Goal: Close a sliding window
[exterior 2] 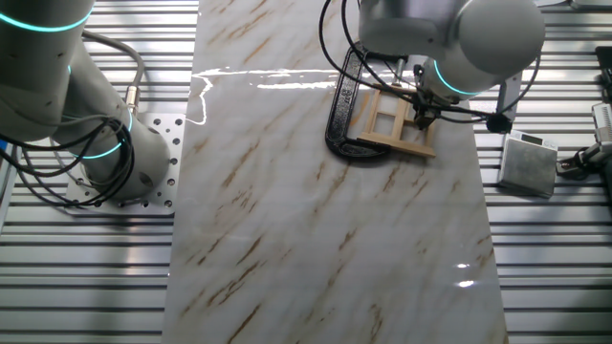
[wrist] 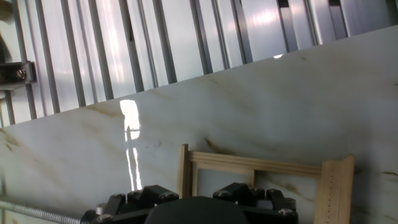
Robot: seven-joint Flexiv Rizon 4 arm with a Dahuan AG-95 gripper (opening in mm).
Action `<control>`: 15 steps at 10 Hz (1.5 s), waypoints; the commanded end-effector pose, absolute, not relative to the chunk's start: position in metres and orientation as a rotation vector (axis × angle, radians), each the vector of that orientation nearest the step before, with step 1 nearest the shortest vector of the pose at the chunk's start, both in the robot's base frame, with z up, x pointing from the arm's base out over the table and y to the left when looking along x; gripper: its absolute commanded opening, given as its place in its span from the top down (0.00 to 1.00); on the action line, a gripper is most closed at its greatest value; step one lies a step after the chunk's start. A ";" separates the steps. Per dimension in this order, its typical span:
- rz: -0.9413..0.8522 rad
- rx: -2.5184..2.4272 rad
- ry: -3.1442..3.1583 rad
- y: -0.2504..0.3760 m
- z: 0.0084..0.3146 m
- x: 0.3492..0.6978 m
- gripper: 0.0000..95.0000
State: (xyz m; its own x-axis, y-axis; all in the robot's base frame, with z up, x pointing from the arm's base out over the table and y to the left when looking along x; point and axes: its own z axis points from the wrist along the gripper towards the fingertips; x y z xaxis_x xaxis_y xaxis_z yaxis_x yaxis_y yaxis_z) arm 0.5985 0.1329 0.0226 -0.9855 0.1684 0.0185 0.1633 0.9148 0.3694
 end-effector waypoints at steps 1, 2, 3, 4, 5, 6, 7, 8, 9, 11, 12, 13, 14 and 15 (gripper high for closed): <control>0.591 0.261 3.067 0.129 0.023 0.596 0.20; 0.583 0.259 3.069 0.128 0.023 0.596 0.20; 0.577 0.252 3.070 0.126 0.023 0.594 0.20; 0.576 0.245 3.070 0.124 0.022 0.592 0.20; 0.582 0.242 3.070 0.121 0.023 0.591 0.20; 0.582 0.241 3.071 0.120 0.023 0.590 0.20; 0.575 0.231 3.077 0.115 0.025 0.590 0.20; 0.571 0.218 3.078 0.111 0.025 0.587 0.20; 0.570 0.208 3.079 0.108 0.024 0.584 0.20; 0.568 0.187 3.081 0.102 0.025 0.579 0.20; 0.569 0.182 3.083 0.099 0.026 0.578 0.20; 0.568 0.175 3.087 0.098 0.027 0.577 0.20; 0.569 0.173 3.086 0.098 0.027 0.577 0.20; 0.574 0.178 3.080 0.099 0.029 0.578 0.20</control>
State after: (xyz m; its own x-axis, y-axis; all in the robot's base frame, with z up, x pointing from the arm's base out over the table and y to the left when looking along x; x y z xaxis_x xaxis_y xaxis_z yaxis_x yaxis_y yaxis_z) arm 0.5811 0.1006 0.0299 -0.9933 0.1146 0.0139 0.1119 0.9259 0.3609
